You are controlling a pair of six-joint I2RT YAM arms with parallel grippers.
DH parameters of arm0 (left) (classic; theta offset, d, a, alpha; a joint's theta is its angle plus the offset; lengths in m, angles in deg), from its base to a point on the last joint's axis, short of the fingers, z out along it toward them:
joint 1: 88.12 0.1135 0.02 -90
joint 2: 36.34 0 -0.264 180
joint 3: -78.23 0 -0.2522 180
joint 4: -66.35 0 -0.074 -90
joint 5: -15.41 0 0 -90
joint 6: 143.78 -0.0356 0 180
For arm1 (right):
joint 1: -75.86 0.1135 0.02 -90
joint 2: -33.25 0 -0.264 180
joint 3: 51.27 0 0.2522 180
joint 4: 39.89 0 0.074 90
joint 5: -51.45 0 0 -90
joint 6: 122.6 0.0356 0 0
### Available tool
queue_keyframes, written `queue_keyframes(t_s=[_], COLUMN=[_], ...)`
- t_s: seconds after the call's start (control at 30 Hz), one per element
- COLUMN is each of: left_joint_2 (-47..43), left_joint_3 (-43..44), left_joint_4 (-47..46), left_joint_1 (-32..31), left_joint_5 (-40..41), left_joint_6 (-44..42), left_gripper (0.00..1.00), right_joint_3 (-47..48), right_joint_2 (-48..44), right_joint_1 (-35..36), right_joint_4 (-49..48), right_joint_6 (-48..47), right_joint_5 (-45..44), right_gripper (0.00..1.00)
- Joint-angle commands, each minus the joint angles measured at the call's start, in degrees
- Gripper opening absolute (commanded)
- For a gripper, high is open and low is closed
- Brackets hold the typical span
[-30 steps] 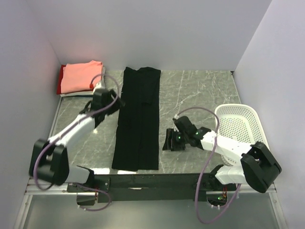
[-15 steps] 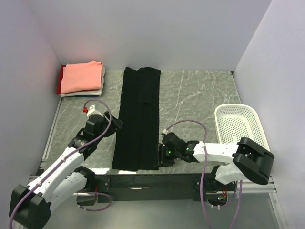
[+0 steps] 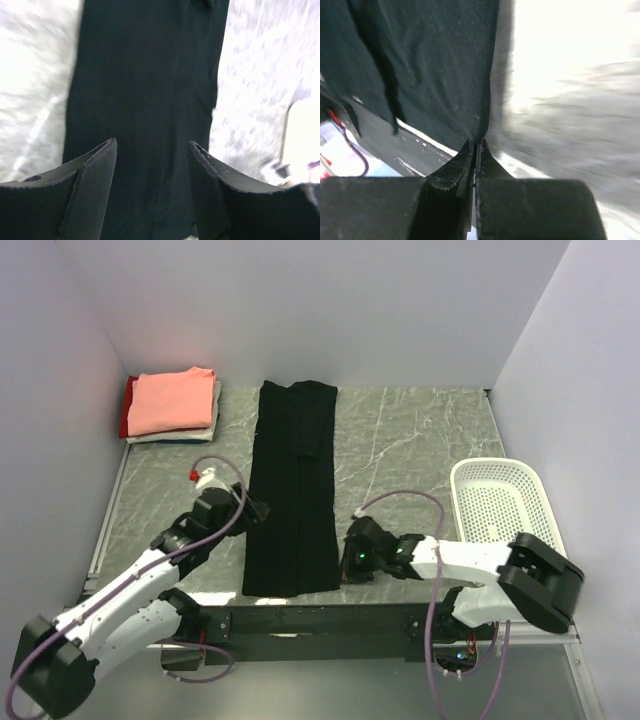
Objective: Fold and stack the t-shirts
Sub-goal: Fold the tshirt
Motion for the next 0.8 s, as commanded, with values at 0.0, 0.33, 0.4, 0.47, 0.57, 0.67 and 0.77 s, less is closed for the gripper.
queue_keyframes(t_s=[0.0, 0.33, 0.4, 0.47, 0.57, 0.67, 0.77], left_joint_2=[3.59, 0.54, -1.40, -3.34, -3.44, -2.65, -1.50], left_joint_3=[3.16, 2.91, 2.21, 0.89, -1.04, -2.28, -2.98], left_joint_4=[-0.91, 14.63, 19.73, 23.15, 25.80, 26.51, 27.22], left_joint_1=[-6.49, -15.05, -15.83, -16.71, -20.91, -24.96, -29.63], left_joint_5=[2.41, 6.81, 6.20, 4.80, 3.65, 4.70, 5.84], left_joint_6=[1.66, 11.76, 14.57, 17.81, 22.73, 27.56, 31.80], left_gripper=[0.63, 0.56, 0.52, 0.49, 0.47, 0.47, 0.46], right_joint_3=[-2.88, -8.78, -9.22, -9.05, -8.52, -8.26, -7.82], right_joint_2=[-7.48, -18.57, -18.66, -18.22, -17.34, -16.81, -16.02], right_joint_1=[-5.81, -8.13, -7.16, -6.63, -6.72, -6.72, -6.72], right_joint_4=[6.79, 10.06, 9.71, 9.97, 10.50, 10.41, 10.41], right_joint_6=[-3.27, -7.76, -7.76, -8.11, -8.99, -9.25, -9.43], right_joint_5=[-3.85, 2.21, 2.22, 2.39, 2.30, 2.30, 2.56], right_gripper=[0.00, 0.00, 0.00, 0.00, 0.00, 0.00, 0.00])
